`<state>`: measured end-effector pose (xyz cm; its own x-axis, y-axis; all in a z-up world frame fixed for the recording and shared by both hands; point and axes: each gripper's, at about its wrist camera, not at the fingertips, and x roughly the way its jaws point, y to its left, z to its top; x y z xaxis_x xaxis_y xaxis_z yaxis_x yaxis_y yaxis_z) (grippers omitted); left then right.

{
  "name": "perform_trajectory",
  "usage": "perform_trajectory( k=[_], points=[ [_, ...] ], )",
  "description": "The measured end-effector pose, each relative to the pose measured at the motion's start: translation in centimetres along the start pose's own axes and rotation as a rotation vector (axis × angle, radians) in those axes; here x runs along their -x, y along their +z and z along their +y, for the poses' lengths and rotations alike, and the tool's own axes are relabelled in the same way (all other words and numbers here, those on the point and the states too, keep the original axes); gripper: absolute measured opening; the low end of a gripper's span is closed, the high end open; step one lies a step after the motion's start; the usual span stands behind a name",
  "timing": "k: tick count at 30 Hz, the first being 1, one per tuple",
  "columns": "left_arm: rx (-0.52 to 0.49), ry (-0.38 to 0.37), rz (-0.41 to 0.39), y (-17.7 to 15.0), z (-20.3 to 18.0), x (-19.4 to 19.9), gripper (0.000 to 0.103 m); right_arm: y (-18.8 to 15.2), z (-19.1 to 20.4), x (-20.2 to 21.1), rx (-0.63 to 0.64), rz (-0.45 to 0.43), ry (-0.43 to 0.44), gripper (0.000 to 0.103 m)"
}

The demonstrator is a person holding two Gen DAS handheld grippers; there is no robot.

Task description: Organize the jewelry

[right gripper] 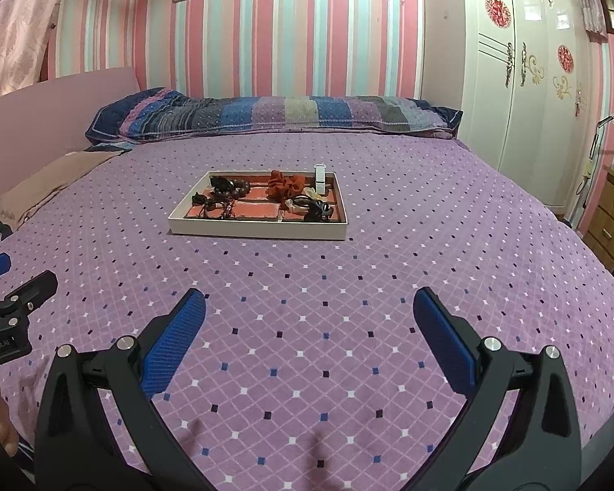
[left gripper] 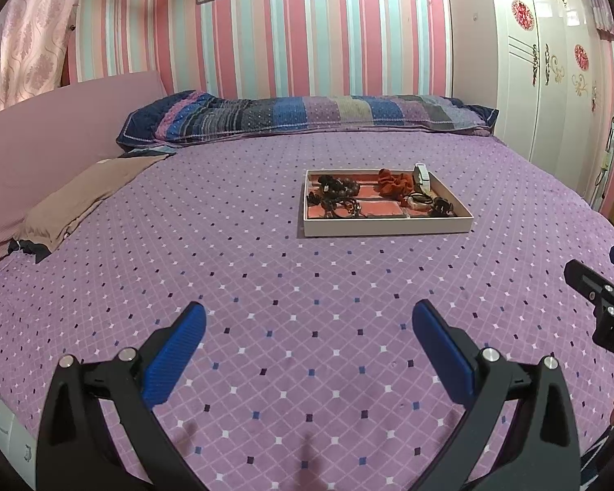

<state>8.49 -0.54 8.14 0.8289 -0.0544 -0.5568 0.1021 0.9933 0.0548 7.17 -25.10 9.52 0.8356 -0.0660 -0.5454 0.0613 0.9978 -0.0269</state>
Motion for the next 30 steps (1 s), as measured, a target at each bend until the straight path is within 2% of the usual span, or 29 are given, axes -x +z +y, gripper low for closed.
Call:
perform_trajectory(
  k=[30],
  points=[
    [-0.006,-0.004,-0.003,-0.04,-0.11,-0.12,0.099,0.36,0.34,0.31,0.006,-0.008,0.003,0.099]
  ],
)
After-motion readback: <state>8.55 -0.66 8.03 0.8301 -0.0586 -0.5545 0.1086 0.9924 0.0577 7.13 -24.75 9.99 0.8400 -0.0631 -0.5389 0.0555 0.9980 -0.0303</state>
